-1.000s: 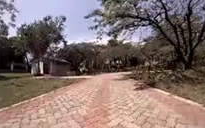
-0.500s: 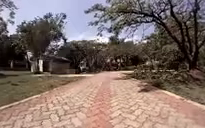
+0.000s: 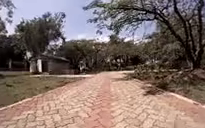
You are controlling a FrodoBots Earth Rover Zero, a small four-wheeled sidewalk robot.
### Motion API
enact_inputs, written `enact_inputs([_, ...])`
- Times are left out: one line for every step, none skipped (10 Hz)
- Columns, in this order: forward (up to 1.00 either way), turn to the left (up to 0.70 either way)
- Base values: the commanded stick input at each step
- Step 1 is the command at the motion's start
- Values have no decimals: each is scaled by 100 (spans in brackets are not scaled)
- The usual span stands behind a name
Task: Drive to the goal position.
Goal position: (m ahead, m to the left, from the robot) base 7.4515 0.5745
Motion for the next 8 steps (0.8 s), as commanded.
enact_inputs([70, 0])
enact_inputs([70, 0])
enact_inputs([70, 0])
enact_inputs([70, 0])
enact_inputs([70, 0])
enact_inputs([70, 0])
enact_inputs([70, 0])
enact_inputs([70, 0])
